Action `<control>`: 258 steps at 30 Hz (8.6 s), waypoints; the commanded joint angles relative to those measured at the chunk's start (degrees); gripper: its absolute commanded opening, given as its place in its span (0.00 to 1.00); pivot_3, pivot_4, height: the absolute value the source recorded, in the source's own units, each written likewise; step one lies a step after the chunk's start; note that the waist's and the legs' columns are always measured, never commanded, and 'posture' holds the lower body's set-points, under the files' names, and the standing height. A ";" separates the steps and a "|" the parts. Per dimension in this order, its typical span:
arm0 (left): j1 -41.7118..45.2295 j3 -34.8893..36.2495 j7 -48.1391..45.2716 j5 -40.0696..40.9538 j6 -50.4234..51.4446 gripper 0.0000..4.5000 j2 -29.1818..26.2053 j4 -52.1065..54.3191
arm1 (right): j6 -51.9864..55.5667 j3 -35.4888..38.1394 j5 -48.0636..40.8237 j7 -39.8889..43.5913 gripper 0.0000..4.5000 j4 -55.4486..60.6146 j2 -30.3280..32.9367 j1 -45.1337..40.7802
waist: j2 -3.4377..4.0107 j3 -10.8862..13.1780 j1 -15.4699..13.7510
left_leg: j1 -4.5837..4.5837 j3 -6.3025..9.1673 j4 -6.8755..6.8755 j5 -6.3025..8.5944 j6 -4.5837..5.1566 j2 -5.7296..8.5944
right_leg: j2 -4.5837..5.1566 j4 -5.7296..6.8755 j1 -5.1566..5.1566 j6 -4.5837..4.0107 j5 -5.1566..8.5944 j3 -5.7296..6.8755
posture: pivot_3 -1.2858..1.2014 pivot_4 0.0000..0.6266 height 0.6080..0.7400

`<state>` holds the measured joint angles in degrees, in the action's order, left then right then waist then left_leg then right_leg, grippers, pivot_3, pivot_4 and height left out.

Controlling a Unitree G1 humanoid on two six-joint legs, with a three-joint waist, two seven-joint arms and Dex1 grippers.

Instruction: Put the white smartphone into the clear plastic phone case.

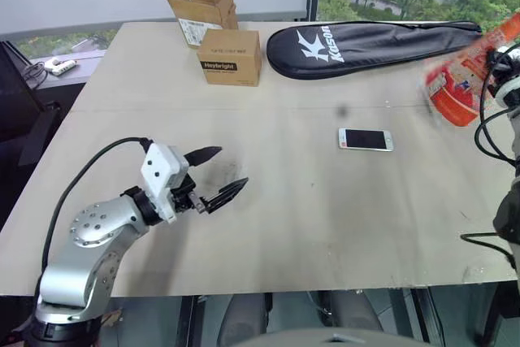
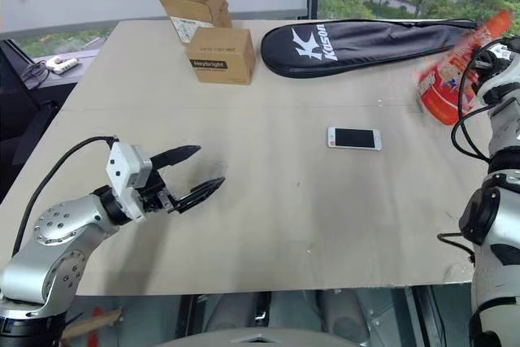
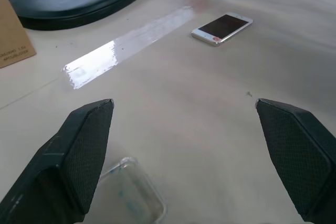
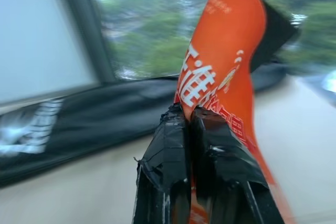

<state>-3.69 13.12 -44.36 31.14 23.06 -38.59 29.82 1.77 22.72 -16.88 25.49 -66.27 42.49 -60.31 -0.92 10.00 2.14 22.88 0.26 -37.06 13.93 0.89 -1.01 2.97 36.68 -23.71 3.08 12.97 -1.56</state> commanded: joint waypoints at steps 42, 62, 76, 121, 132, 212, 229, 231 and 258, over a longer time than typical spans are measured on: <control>19.76 -12.45 -24.30 -16.80 -20.06 1.00 -9.14 -43.68 | 29.81 -15.31 -19.50 32.70 0.99 95.54 -1.60 51.79 | -0.11 0.07 -1.57 | 0.03 0.23 -0.23 0.00 0.00 -0.08 | -0.06 0.15 0.03 0.02 -0.01 0.29 | 0.52 0.24 1.00; 23.08 -20.24 -33.41 -19.19 -15.89 0.01 -8.79 -40.10 | 25.13 -12.73 -18.12 29.82 1.00 95.18 -1.41 57.12 | -0.15 -0.01 -1.87 | -0.03 0.22 -0.30 0.00 0.01 -0.14 | -0.11 0.21 0.08 0.03 -0.01 0.26 | 0.52 0.24 1.00; 35.93 -35.76 -21.37 -19.98 2.42 0.01 11.36 -23.29 | 12.35 -2.31 -18.57 41.37 1.00 82.24 1.72 65.81 | -0.18 0.02 -2.29 | -0.03 0.22 -0.47 0.00 0.01 -0.05 | -0.18 0.27 0.14 0.09 -0.04 0.12 | 0.52 0.24 1.00; 11.92 1.24 -7.28 4.24 25.08 0.99 -7.67 6.61 | 0.16 -32.54 18.27 56.68 1.00 -5.92 -4.17 0.85 | -0.22 0.16 -1.10 | 0.00 0.08 -0.30 -0.01 -0.02 -0.10 | 0.00 0.22 0.10 0.05 -0.06 0.29 | 0.52 0.24 1.00; 12.15 -1.77 -8.73 6.07 23.54 0.99 -11.27 5.15 | -4.27 -30.97 21.09 52.99 1.00 -5.91 -6.00 1.67 | -0.25 0.12 -0.82 | -0.10 0.10 -0.34 -0.02 -0.03 -0.13 | -0.06 0.34 0.13 0.05 -0.06 0.28 | 0.52 0.24 1.00; 39.61 -35.92 -26.06 -20.78 -0.69 0.01 12.51 -38.15 | 23.60 -46.33 16.01 61.32 0.63 65.93 4.46 18.48 | -0.18 0.19 -1.39 | 0.10 0.23 -0.48 -0.02 -0.01 -0.10 | -0.10 0.39 0.03 0.04 -0.08 0.38 | 0.52 0.24 1.00; 37.68 -38.25 -26.16 -24.17 -0.72 0.01 12.50 -38.60 | 23.51 -46.50 17.20 58.16 0.63 64.88 2.77 18.32 | -0.20 0.15 -1.37 | 0.05 0.22 -0.50 -0.02 -0.01 -0.10 | -0.10 0.46 0.04 0.04 -0.08 0.38 | 0.52 0.24 1.00; 37.56 -38.36 -26.21 -24.33 -0.59 0.01 12.55 -38.63 | 23.07 -46.28 17.14 57.82 0.63 64.57 2.45 18.25 | -0.21 0.13 -1.36 | 0.03 0.22 -0.50 -0.02 -0.01 -0.10 | -0.10 0.47 0.05 0.04 -0.08 0.38 | 0.52 0.24 1.00; 33.60 -24.27 -26.41 -13.72 8.76 0.00 0.60 -19.14 | 24.57 -41.82 15.22 57.47 0.30 67.46 12.28 21.85 | -0.20 0.15 -0.78 | -0.04 0.26 -0.62 -0.01 0.00 -0.21 | -0.19 0.79 0.01 0.03 -0.06 0.36 | 0.52 0.24 1.00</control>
<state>31.19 -12.72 -70.29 16.82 30.94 -36.28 8.84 27.02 -19.69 -2.15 83.16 -0.90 53.82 -38.47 -1.11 10.15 1.36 22.83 0.52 -37.68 13.91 0.89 -1.21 2.78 37.47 -23.70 3.11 12.91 -1.21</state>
